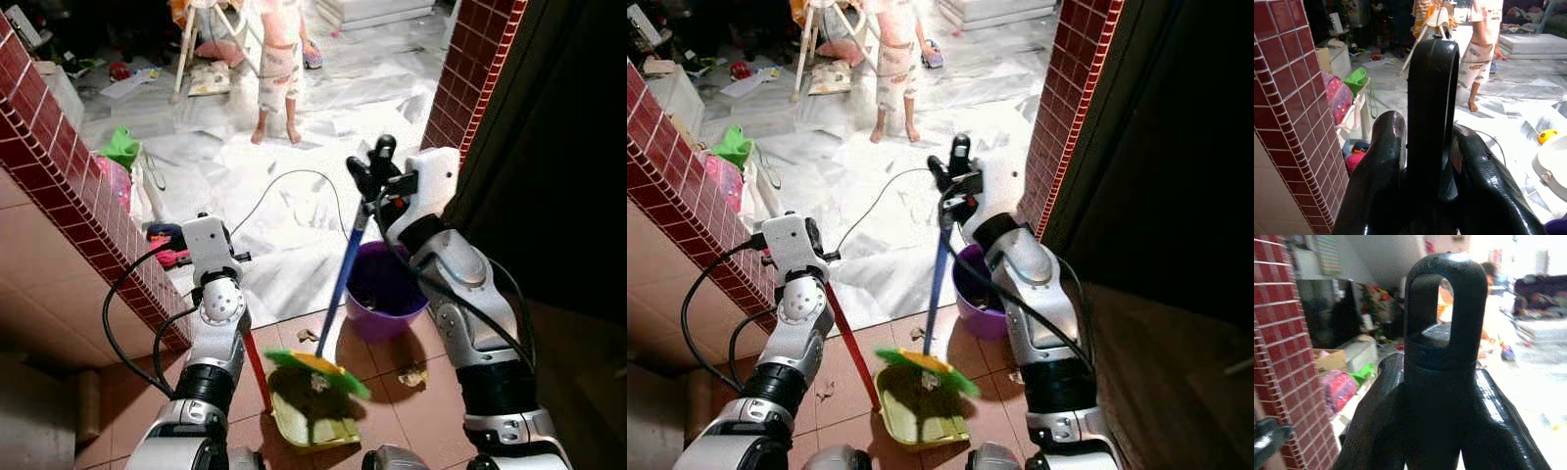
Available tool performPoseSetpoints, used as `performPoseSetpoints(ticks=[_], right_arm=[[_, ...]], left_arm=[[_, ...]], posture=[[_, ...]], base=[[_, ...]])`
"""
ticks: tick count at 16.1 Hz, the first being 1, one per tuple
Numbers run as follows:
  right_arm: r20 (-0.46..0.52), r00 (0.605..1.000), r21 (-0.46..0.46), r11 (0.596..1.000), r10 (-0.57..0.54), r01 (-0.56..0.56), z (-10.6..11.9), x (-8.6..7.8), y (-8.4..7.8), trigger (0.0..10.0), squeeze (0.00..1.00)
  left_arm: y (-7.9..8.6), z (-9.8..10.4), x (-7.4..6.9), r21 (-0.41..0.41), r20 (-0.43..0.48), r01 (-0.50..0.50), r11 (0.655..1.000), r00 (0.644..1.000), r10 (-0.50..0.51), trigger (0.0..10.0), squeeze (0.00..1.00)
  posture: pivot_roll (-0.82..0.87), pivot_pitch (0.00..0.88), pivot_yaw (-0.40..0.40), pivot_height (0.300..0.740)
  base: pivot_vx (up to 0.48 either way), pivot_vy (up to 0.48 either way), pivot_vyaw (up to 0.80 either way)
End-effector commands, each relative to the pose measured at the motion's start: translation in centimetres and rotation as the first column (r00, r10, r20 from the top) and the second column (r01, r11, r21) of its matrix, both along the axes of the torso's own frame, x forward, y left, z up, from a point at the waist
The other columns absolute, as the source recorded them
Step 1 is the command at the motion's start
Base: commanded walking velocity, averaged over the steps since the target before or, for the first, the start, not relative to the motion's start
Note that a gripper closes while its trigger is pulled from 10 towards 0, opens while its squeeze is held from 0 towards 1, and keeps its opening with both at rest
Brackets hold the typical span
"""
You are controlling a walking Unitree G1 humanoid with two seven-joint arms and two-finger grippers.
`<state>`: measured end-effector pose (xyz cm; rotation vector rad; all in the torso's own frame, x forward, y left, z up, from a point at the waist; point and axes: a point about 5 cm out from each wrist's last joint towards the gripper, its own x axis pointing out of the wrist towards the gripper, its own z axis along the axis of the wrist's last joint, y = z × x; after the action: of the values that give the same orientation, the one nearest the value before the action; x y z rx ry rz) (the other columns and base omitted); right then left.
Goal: Sweep floor
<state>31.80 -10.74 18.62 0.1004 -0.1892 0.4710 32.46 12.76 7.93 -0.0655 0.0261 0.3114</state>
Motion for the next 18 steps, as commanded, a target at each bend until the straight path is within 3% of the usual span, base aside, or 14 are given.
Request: performPoseSetpoints(ticks=[1, 4, 7, 13, 18], right_arm=[[0.015, 1.000, 0.033, 0.999, -0.020, 0.019, 1.0, 0.3, -0.2, 10.0, 0.00], [-0.114, 0.992, 0.186, 0.980, -0.057, 0.078, 0.5, 0.4, -0.5, 10.0, 0.00], [-0.217, 0.971, 0.291, 0.943, -0.098, 0.160, 0.3, 0.9, -1.3, 10.0, 0.00], [-0.100, 0.974, 0.081, 0.974, -0.203, 0.211, 1.4, 1.3, -4.6, 10.0, 0.00], [-0.078, 0.979, 0.088, 0.977, -0.190, 0.197, 2.1, 1.8, -4.8, 10.0, 0.00]], left_arm=[[0.0, 0.8, 0.5, 0.013, 0.021, -0.007, 1.000, 1.000, 0.007, 10.0, 0.00], [-0.1, 0.7, 0.5, 0.014, 0.012, -0.020, 1.000, 1.000, 0.020, 10.0, 0.00], [-0.2, 0.7, 0.8, -0.050, 0.007, -0.041, 0.998, 0.999, 0.041, 10.0, 0.00], [0.1, 3.6, 2.6, -0.106, 0.110, -0.035, 0.994, 0.993, 0.046, 10.0, 0.00], [1.3, 5.1, 3.5, -0.146, 0.152, -0.056, 0.988, 0.985, 0.079, 10.0, 0.00]], posture=[[-0.17, 0.000, 0.060, 0.740], [-0.18, 0.000, 0.062, 0.740], [-0.19, 0.000, 0.058, 0.740], [-0.21, 0.000, 0.051, 0.740], [-0.22, 0.000, 0.042, 0.740]], base=[[0.000, 0.000, 0.00], [0.000, 0.000, 0.00], [0.000, 0.000, 0.00], [0.000, 0.000, 0.00], [0.000, 0.000, 0.00]])
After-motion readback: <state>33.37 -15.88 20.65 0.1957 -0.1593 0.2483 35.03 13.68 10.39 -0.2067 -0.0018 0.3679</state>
